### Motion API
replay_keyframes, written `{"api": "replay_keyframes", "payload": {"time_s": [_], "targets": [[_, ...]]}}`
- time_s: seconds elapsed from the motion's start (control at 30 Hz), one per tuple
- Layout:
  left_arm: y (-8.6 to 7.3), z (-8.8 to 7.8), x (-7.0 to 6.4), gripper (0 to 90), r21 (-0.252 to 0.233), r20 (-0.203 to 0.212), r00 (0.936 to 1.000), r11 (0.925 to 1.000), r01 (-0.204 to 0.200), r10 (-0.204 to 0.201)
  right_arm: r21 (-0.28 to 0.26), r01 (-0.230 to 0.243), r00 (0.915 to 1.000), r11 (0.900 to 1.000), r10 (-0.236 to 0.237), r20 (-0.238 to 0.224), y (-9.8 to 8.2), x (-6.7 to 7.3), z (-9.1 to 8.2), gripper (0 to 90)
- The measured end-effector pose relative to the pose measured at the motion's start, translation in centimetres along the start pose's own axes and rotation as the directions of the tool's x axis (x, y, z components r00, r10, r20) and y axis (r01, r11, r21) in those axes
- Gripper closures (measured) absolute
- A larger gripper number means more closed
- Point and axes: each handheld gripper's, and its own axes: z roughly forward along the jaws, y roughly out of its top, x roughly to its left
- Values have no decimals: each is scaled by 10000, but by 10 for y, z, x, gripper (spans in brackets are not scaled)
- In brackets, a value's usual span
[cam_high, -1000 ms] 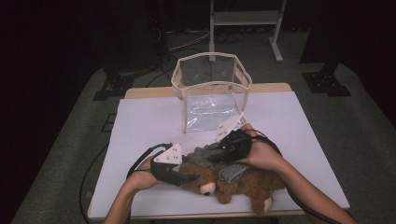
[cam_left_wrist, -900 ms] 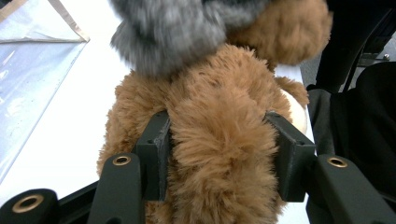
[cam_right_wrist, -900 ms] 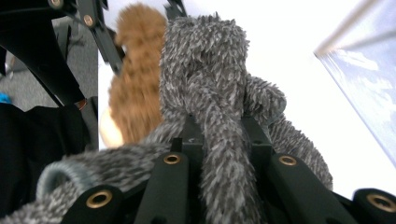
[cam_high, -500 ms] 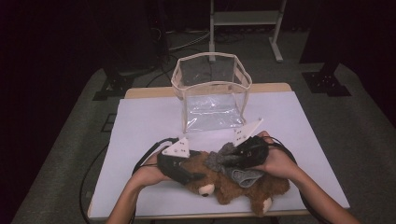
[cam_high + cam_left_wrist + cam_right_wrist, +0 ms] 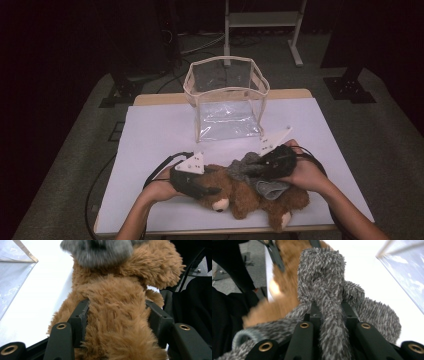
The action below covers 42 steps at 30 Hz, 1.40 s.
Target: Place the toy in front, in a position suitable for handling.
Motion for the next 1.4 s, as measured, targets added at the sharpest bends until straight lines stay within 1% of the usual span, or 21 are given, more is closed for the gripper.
{"api": "replay_keyframes", "payload": {"time_s": [0.1,0.17,0.23,0.33,0.43,0.47,0.53,0.57,0.6,0.63,0.67,0.73,0.9,1.0,1.07,1.17,1.23,1.3,1.4], "targets": [[1,0,0,438,12,-24,10000,10000,4,-4,-95,-392,9991,9992,394,132,-15,-4,-12,753],[1,1,0,438,23,-22,10000,10000,-29,29,-218,-520,9985,9984,523,131,-22,-6,-16,753],[2,1,0,438,40,-10,10000,10000,-86,86,-261,-575,9982,9980,579,124,-25,-7,-18,752],[2,1,0,438,61,-14,9999,9999,-112,112,-315,-453,9987,9985,460,207,-20,-6,-15,752],[2,1,0,438,92,-5,9999,9998,-169,169,-355,-367,9992,9987,372,127,-11,-5,-11,751],[2,1,0,438,79,3,9999,9998,-166,166,-373,-274,9996,9989,277,66,-8,-5,-8,751],[1,0,0,438,79,5,9999,9999,-133,133,-335,-156,9999,9993,155,-16,-3,-1,-3,751],[1,0,0,438,55,15,10000,9999,-99,99,-329,-8,10000,9995,8,6,-1,0,-1,750],[1,0,0,437,39,17,10000,10000,-83,83,-362,-30,10000,9993,32,48,0,1,-2,750],[1,0,1,437,27,-2,10000,10000,-68,68,-368,93,9999,9993,-89,116,0,2,-4,750],[1,0,1,435,48,-52,10000,10000,-64,64,-465,20,9999,9989,-14,129,0,3,-6,749],[2,1,3,432,17,-116,9999,10000,21,-21,-617,26,9999,9981,-16,171,0,4,-13,749],[4,3,8,432,-60,-321,9988,9993,373,-375,-984,242,9995,9949,-219,240,4,12,-29,750],[4,4,11,430,-132,-403,9976,9983,563,-568,-1169,447,9990,9921,-445,46,10,20,-33,750],[5,5,13,430,-129,-430,9972,9981,606,-611,-1097,652,9977,9918,-666,-91,14,26,-28,750],[4,4,14,430,-165,-419,9968,9975,682,-688,-827,938,9951,9922,-961,-248,16,33,-15,749],[3,4,14,430,-218,-406,9965,9971,729,-737,-697,876,9951,9937,-905,-397,13,33,-8,749],[1,3,15,432,-266,-359,9964,9967,764,-773,-542,787,9958,9954,-811,-420,6,32,-4,749],[0,2,15,433,-309,-295,9969,9969,721,-730,-475,524,9981,9975,-539,-292,-8,28,-10,748]]}}
